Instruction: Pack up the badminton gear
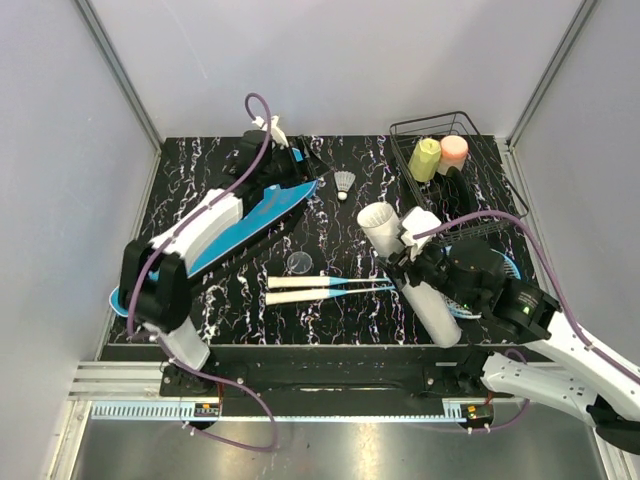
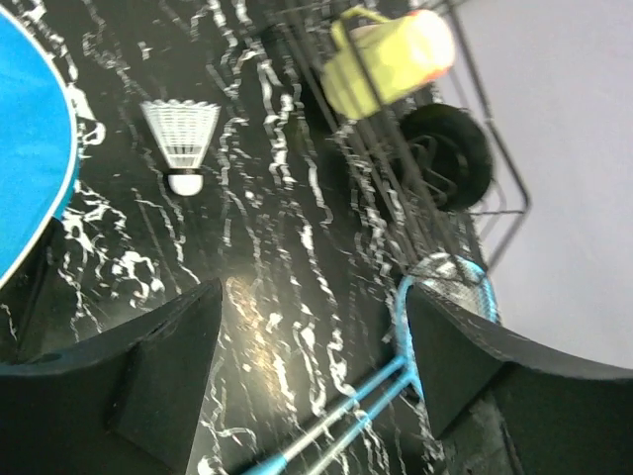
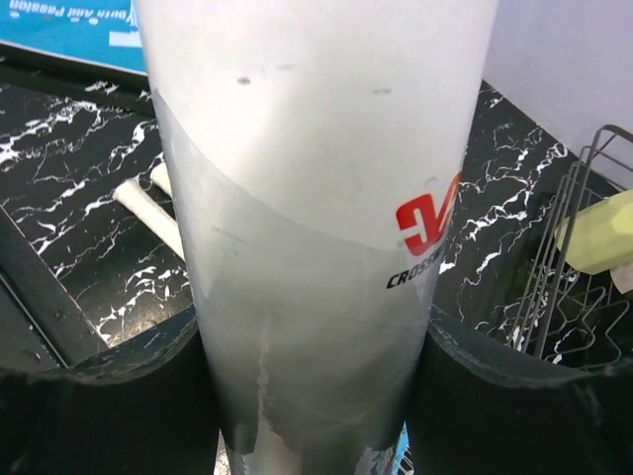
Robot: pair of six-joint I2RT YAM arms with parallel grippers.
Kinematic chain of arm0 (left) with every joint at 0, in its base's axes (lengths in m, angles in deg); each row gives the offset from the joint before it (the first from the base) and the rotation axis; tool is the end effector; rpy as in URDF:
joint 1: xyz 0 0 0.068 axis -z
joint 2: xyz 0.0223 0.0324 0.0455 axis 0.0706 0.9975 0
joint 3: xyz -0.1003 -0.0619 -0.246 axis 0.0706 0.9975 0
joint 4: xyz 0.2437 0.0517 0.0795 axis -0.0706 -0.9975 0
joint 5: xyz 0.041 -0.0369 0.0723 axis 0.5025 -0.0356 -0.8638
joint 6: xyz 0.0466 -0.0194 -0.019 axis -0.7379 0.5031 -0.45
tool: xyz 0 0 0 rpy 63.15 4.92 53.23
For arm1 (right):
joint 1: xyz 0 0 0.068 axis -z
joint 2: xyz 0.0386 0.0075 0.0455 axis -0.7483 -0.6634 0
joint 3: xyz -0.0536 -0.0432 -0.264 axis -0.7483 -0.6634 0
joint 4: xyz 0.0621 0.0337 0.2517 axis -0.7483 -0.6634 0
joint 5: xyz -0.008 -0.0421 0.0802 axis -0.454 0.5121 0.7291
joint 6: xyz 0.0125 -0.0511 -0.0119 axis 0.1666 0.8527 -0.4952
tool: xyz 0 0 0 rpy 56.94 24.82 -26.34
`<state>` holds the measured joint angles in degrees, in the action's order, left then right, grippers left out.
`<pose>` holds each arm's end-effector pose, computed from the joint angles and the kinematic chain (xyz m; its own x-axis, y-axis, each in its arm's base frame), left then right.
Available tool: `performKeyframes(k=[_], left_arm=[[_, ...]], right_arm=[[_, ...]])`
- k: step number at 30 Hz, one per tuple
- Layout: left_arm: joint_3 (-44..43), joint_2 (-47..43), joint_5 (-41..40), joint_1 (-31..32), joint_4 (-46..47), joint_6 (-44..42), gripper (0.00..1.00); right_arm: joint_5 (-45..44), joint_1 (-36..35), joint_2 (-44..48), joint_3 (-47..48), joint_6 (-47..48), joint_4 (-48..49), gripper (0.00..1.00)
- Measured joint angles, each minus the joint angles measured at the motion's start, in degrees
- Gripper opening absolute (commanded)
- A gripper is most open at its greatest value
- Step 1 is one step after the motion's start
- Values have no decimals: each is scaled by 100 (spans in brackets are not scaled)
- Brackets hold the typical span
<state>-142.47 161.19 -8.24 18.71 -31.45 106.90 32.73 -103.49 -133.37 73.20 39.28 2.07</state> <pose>0.3504 -0.1594 0.3390 -0.6378 -0.3529 -0.6846 0.3223 0.6850 -0.6534 0.0982 0.1288 0.3805 -0.0097 -0.3443 -0.9388 -0.7151 0.6586 -0.2342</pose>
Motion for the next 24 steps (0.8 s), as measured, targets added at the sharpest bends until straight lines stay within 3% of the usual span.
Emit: performKeyframes(k=[6,14,20,24], left_arm=[[-570,1681,-229,-2,647,195,85],[-2643,4227,-234,0,1834,1038,86],[-4478,5663,-229,-2,1705,1261,84],[-4872,5978,-63,-2,1569,1355,81]], right_arm=[[-168,-2,323,11,-181,-212,31],[-197,-2,461,48,-444,-597,29],[-195,-2,625,179,-625,-699,29],[-203,-2,750,199,-654,-730,29]])
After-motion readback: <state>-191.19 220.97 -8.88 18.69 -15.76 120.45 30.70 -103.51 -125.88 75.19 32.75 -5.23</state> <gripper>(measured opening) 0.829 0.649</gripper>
